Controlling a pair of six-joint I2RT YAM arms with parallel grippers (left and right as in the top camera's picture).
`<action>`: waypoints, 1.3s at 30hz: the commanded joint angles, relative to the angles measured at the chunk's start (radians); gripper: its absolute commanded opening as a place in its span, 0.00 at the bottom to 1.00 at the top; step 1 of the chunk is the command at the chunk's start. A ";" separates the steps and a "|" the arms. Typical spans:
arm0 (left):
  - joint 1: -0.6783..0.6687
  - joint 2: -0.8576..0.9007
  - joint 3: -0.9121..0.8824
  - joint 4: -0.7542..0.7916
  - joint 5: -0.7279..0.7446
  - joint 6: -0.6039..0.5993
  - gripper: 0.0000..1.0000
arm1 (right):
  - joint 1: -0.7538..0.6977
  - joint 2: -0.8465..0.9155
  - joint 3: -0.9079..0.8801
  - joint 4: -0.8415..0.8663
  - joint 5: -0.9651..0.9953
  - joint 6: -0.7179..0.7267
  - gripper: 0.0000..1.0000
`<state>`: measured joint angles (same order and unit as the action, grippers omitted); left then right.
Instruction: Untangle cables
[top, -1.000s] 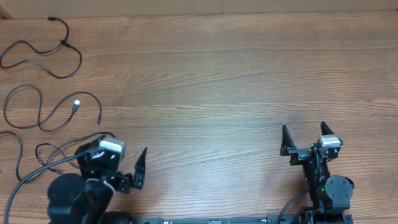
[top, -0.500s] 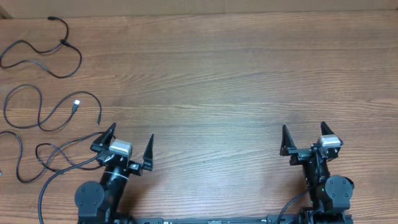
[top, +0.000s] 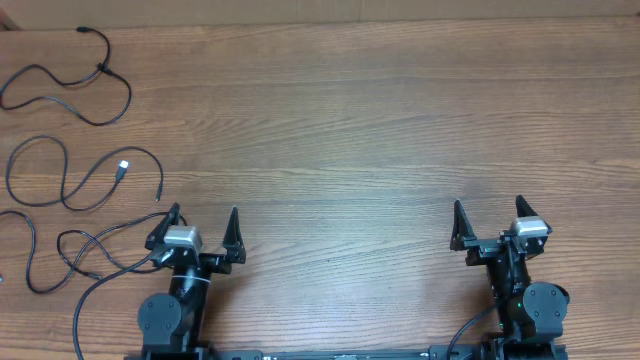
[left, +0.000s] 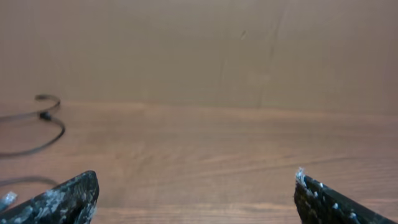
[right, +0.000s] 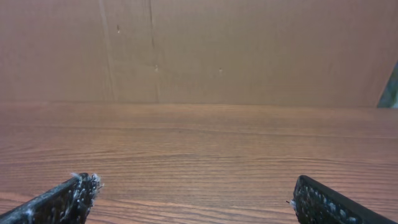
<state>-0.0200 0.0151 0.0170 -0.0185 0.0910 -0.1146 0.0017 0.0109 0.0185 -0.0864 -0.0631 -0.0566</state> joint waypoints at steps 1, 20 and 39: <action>-0.008 -0.012 -0.012 -0.061 -0.050 -0.024 1.00 | 0.003 -0.008 -0.010 0.005 0.010 -0.004 1.00; -0.007 -0.012 -0.013 -0.059 -0.138 0.087 1.00 | 0.003 -0.008 -0.010 0.005 0.010 -0.004 1.00; -0.007 -0.011 -0.012 -0.058 -0.123 0.092 1.00 | 0.003 -0.008 -0.010 0.005 0.010 -0.004 1.00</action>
<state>-0.0200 0.0147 0.0109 -0.0795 -0.0383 -0.0452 0.0017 0.0109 0.0185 -0.0868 -0.0631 -0.0566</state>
